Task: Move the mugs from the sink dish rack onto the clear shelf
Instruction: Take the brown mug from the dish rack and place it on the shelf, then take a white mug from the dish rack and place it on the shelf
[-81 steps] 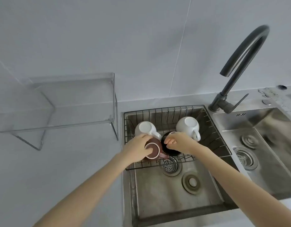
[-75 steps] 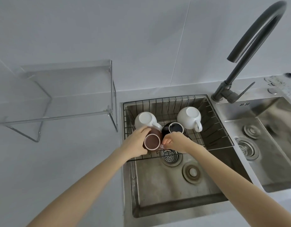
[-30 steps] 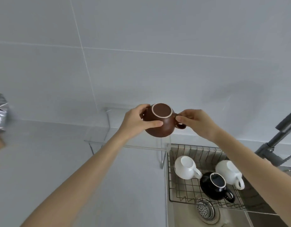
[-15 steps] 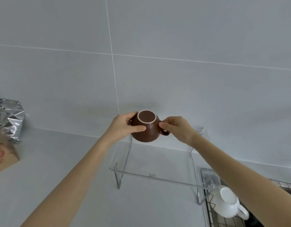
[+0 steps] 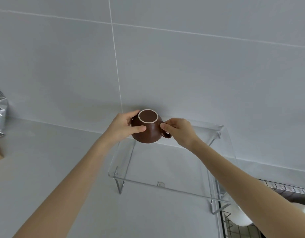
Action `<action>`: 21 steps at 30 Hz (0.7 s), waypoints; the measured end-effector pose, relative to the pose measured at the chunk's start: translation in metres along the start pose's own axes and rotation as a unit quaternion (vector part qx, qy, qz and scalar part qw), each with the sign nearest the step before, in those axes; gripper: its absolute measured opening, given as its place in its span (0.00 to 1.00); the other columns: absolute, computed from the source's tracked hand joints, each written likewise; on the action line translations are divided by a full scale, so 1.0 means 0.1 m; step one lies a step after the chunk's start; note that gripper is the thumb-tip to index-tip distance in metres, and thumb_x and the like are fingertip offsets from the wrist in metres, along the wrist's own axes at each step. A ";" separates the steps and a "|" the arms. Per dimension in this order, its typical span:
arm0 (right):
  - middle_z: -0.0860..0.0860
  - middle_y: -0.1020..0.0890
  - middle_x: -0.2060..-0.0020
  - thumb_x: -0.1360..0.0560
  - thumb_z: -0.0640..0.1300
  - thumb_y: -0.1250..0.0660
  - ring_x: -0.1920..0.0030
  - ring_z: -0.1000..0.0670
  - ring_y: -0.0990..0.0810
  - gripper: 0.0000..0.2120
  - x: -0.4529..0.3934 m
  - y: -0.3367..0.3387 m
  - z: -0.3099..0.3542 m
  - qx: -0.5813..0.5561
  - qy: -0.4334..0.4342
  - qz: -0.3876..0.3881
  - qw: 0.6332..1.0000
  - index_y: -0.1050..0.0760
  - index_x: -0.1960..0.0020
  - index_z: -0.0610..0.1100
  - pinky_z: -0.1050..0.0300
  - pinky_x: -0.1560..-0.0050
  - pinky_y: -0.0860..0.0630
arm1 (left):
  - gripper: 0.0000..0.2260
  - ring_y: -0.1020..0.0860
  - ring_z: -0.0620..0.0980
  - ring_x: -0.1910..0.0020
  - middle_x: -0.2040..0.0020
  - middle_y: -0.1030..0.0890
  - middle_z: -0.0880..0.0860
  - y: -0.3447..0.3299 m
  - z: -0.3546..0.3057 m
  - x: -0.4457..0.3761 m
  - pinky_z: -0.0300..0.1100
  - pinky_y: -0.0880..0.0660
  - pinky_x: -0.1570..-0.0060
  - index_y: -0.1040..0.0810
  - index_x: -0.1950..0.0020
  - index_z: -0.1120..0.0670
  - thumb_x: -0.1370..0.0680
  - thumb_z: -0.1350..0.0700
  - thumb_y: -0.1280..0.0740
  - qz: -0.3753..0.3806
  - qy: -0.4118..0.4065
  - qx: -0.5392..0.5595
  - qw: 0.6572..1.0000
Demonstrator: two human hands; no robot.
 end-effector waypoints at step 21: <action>0.46 0.17 0.60 0.24 0.40 0.40 0.58 0.47 0.18 0.09 1.39 1.41 -0.30 -0.080 -0.009 -0.062 0.995 0.22 0.57 0.44 0.52 0.49 0.23 | 0.22 0.24 0.42 0.48 0.42 0.21 0.54 -1.69 -1.13 0.69 0.21 0.32 0.54 0.27 0.38 0.55 0.31 0.59 0.28 -0.012 -0.098 -0.122 0.988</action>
Point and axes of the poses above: each hand's wrist, its own x-axis away from the middle knuckle, its own y-axis out of the back of the hand, z = x × y, the point moved 10 cm from there along -x, towards the middle knuckle
